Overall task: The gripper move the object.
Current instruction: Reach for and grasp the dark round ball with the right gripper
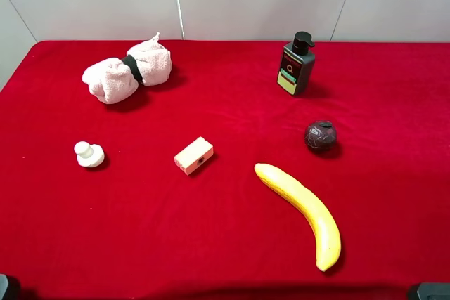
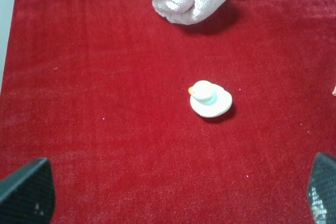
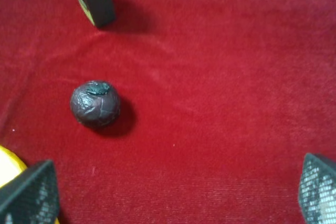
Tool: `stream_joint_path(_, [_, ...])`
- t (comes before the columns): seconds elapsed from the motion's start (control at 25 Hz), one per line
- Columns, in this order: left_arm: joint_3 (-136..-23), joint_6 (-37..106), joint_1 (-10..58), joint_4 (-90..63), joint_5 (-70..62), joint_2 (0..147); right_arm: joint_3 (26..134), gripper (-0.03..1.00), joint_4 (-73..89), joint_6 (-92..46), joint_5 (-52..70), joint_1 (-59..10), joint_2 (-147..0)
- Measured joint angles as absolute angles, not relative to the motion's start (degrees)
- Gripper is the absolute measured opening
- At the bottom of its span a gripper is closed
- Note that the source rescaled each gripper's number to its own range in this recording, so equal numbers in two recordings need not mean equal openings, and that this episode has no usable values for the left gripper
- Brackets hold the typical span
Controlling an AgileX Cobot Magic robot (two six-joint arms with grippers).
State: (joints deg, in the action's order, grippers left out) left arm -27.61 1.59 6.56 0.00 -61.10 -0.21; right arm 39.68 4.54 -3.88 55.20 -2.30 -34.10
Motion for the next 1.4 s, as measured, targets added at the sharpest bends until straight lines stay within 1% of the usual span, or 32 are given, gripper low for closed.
stream_joint_path(0.32, [-27.61, 1.59, 6.56, 0.00, -61.10, -0.21, 42.08, 1.00, 4.75, -4.65, 51.62, -2.66, -46.09])
stream_joint_path(1.0, [-27.61, 1.59, 6.56, 0.00, -61.10, -0.21, 52.11, 1.00, 4.59, -4.65, 44.21, -11.54, -71.34])
stream_joint_path(1.4, [-27.61, 1.59, 6.56, 0.00, -61.10, -0.21, 54.25, 1.00, 5.76, -4.69, 42.63, -11.61, -80.15])
